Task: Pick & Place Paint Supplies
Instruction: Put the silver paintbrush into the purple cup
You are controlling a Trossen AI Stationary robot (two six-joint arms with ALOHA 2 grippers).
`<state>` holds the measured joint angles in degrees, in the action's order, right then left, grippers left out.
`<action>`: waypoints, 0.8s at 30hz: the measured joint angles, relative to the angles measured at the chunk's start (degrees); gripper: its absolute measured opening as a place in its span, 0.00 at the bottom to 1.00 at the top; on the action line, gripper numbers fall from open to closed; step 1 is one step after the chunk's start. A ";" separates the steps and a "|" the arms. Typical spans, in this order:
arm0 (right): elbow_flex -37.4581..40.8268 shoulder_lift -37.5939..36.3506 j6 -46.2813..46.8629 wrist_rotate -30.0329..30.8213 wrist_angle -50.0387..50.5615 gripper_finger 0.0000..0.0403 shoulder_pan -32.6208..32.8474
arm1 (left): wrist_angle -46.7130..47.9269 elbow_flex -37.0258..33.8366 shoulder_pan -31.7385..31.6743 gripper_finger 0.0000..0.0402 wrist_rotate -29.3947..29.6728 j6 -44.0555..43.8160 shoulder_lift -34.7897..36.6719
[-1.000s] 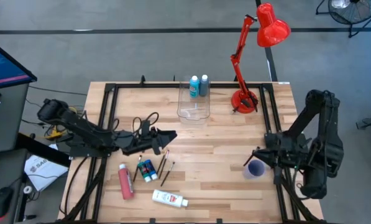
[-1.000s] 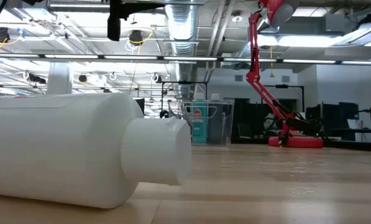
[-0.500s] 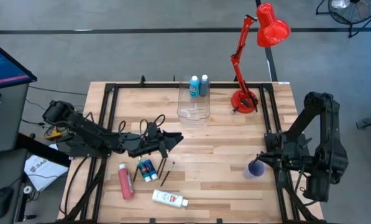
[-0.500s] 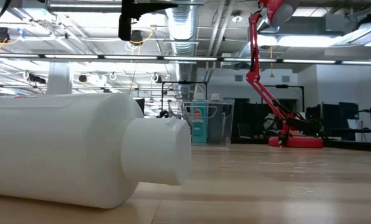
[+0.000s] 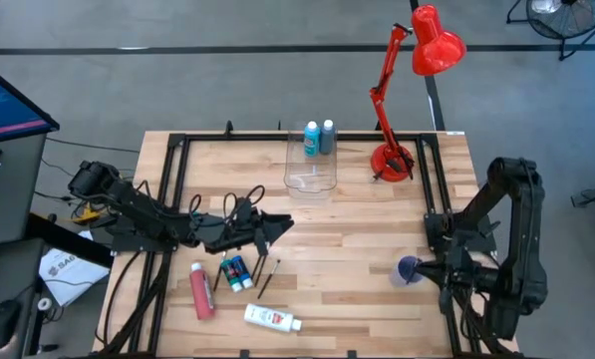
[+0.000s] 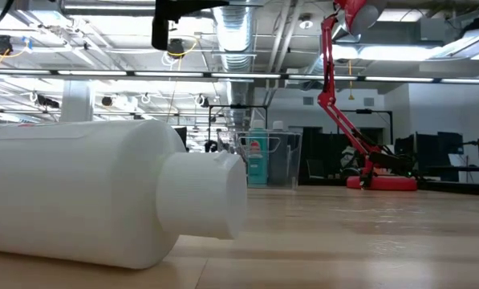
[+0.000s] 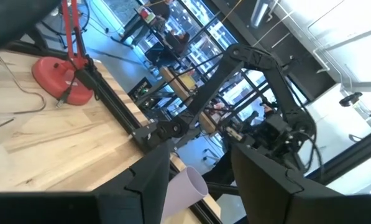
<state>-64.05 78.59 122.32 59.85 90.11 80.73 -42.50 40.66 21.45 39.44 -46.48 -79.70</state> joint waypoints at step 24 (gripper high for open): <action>-1.51 -1.87 -5.00 -0.64 -0.08 0.00 0.26 | 0.00 0.00 2.10 0.42 1.09 -0.24 0.04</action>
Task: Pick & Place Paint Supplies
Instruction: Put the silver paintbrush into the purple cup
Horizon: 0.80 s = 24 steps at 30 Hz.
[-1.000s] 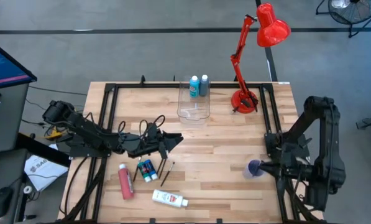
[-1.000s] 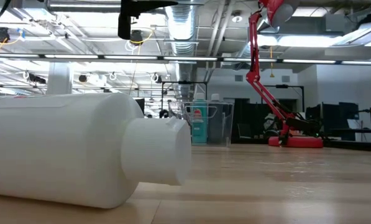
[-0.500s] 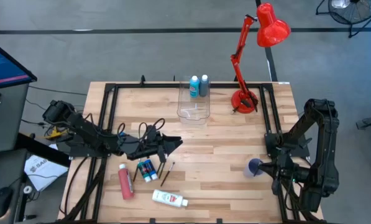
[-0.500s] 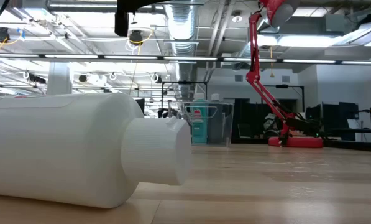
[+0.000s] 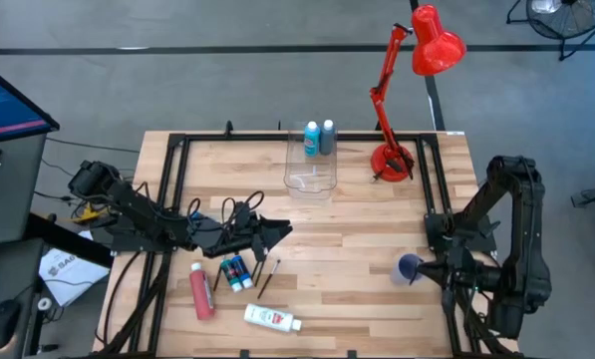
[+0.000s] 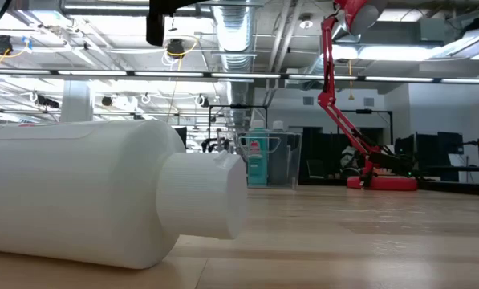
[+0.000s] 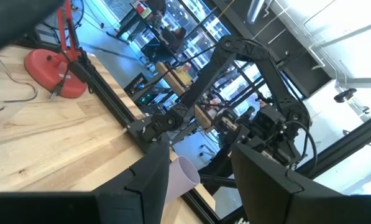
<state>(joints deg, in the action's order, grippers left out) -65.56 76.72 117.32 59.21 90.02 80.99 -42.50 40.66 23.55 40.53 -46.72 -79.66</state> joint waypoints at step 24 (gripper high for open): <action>3.37 -1.11 -13.41 -2.35 -0.01 0.00 -0.50 | 0.07 0.00 -0.02 0.42 0.06 -1.27 0.00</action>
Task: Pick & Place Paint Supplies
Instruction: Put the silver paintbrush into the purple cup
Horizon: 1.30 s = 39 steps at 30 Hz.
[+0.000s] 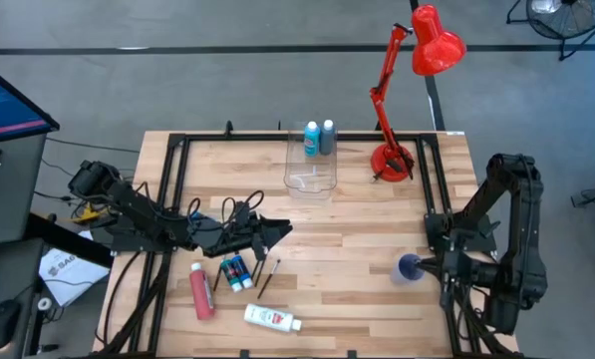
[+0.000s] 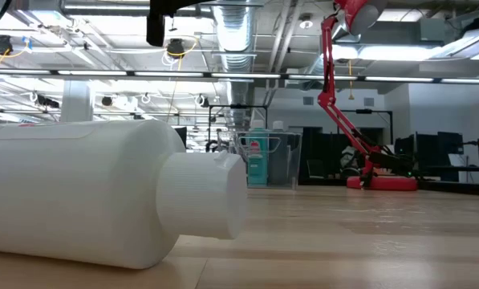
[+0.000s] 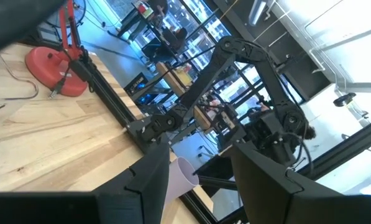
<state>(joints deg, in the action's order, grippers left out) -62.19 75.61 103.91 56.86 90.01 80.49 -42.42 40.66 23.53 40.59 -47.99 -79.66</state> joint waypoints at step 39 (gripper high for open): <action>16.63 2.77 20.73 -1.42 -5.19 0.00 3.98 | 2.67 0.00 0.20 0.42 0.05 0.15 0.00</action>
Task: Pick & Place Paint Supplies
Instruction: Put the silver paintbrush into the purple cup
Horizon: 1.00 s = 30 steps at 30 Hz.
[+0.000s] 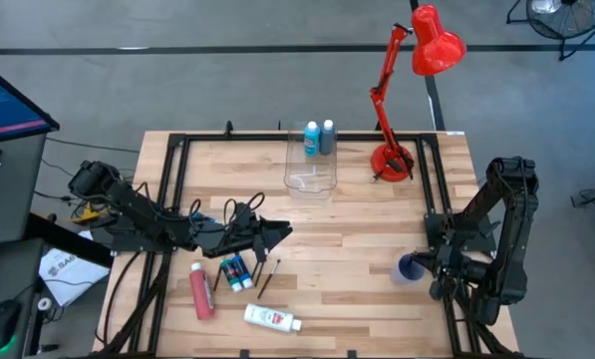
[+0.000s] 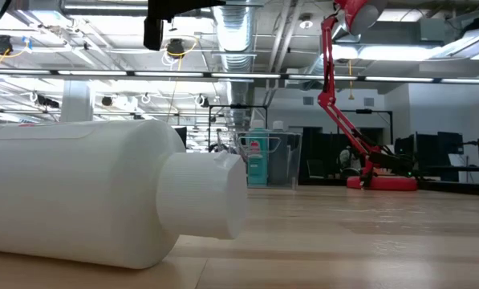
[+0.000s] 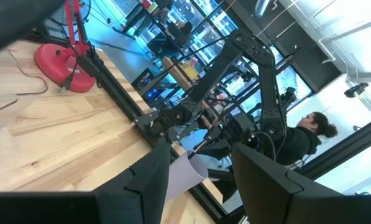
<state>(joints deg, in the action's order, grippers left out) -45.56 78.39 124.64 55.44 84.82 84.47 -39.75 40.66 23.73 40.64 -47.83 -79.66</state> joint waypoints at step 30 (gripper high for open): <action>0.00 2.52 0.99 -1.60 -3.73 0.14 -0.11 | 1.14 -0.02 0.72 0.42 0.04 -0.85 0.00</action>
<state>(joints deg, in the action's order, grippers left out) -45.56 80.90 125.63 53.84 81.09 84.36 -38.61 40.64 24.44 40.69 -48.69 -79.66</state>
